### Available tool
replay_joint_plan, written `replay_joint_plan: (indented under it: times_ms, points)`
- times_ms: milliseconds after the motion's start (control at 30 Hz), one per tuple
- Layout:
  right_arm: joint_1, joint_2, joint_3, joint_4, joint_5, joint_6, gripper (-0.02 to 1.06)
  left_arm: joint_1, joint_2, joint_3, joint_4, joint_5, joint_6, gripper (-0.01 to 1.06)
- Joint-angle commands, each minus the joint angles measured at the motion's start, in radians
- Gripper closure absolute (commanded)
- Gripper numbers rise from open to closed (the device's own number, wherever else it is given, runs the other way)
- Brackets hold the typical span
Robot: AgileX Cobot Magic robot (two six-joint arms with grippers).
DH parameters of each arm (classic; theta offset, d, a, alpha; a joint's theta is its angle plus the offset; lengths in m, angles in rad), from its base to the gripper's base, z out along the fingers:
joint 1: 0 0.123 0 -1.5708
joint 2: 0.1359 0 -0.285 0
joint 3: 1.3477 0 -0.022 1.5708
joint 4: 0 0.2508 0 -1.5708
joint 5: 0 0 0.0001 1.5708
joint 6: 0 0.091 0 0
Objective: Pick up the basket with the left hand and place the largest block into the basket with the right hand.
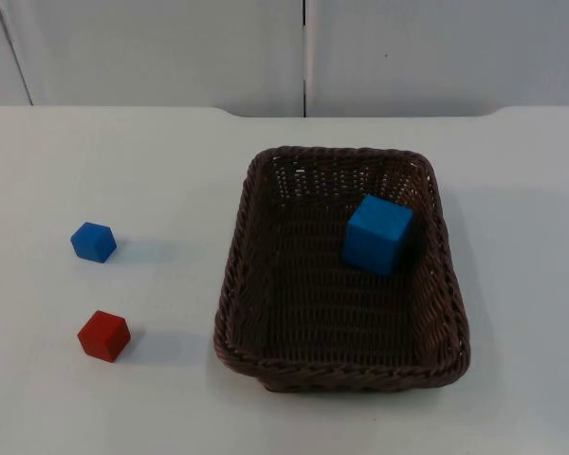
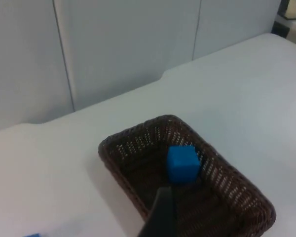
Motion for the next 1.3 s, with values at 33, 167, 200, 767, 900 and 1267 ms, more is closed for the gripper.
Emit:
replay_joint_plan:
  times_ms: [33,167,200,767,900,1267]
  points:
    - [-0.001,-0.056,0.005,0.001,0.032,0.002,0.35,0.001,-0.050,0.005,0.084,0.037,-0.084,0.30]
    - [-0.001,-0.141,0.005,0.020,0.061,-0.007,0.35,0.001,-0.151,0.007,0.203,0.081,-0.196,0.30]
    - [-0.001,-0.157,0.005,0.034,0.073,-0.027,0.35,0.001,-0.180,0.007,0.233,0.092,-0.219,0.30]
    - [-0.001,-0.184,0.012,0.224,0.228,-0.207,0.35,0.001,-0.561,0.231,0.463,0.191,-0.510,0.30]
    - [-0.001,-0.184,0.017,0.224,0.247,-0.209,0.35,0.001,-0.561,0.223,0.510,0.237,-0.534,0.30]
    - [-0.001,-0.184,0.017,0.225,0.254,-0.212,0.35,0.001,-0.561,0.227,0.547,0.309,-0.539,0.30]
